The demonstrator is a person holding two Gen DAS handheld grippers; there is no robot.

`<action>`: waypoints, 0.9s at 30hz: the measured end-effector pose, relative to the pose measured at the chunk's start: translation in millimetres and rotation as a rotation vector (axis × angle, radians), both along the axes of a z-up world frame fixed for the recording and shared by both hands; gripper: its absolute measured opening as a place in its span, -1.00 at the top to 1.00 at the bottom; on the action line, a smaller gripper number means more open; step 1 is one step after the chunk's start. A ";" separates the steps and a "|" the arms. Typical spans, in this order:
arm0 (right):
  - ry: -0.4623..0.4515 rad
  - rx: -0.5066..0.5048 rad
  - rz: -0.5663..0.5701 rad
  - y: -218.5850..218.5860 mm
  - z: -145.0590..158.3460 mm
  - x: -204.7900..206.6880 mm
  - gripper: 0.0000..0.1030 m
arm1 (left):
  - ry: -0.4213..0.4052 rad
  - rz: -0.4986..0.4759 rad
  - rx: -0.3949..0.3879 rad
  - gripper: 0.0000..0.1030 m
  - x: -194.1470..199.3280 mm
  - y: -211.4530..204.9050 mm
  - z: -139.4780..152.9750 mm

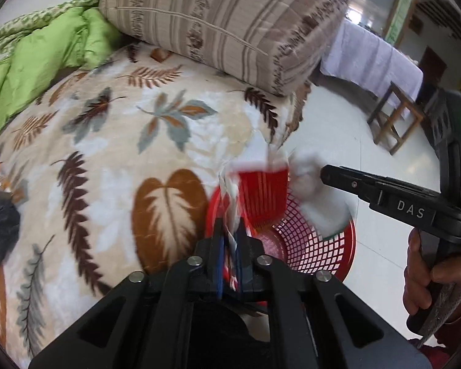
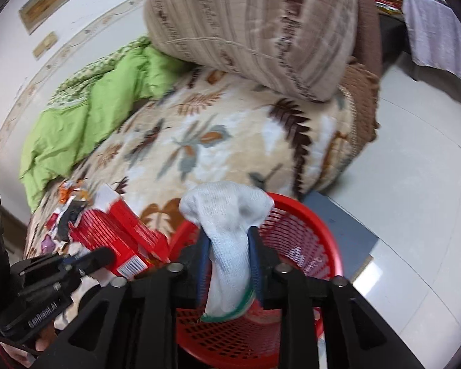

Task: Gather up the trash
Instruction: 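Carry both items to the red wastebasket and open both tools to drop them, then move both open tools back over the trash on the bed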

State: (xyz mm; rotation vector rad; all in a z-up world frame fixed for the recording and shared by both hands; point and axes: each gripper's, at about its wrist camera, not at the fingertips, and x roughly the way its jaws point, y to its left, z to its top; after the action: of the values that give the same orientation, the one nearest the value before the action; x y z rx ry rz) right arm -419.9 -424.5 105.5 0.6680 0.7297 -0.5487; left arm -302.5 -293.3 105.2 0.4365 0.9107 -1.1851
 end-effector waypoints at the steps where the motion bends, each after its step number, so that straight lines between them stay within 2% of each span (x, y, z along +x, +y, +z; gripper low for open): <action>1: 0.004 -0.003 -0.008 -1.6 -0.5 -2.4 0.23 | 0.000 -0.004 -0.001 0.45 -2.0 -1.5 -0.5; 2: 0.001 -0.005 -0.017 -2.8 0.2 -4.5 0.09 | -0.006 0.000 -0.007 0.30 -3.3 -0.6 0.2; 3: -0.004 -0.007 -0.022 -2.4 0.7 -6.9 0.07 | -0.018 0.008 -0.016 0.12 -4.3 1.9 2.4; 7: -0.022 -0.019 -0.024 -1.8 6.4 -5.4 0.07 | -0.056 0.043 -0.034 0.11 3.3 12.6 11.9; 13: -0.056 -0.010 0.035 10.6 10.4 19.7 0.07 | -0.069 0.161 -0.058 0.06 29.8 48.7 19.3; 21: -0.066 -0.018 0.186 48.5 14.8 75.0 0.06 | -0.079 0.354 -0.076 0.02 72.6 116.7 25.9; 27: -0.066 -0.034 0.329 88.4 17.7 123.2 -0.03 | -0.081 0.489 -0.093 -0.12 100.5 171.1 28.7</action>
State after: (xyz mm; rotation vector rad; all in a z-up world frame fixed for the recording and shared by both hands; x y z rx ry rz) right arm -296.8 -336.0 123.2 0.5184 0.7486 -0.2353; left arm -202.0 -122.2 133.9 0.1684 0.8277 -0.7523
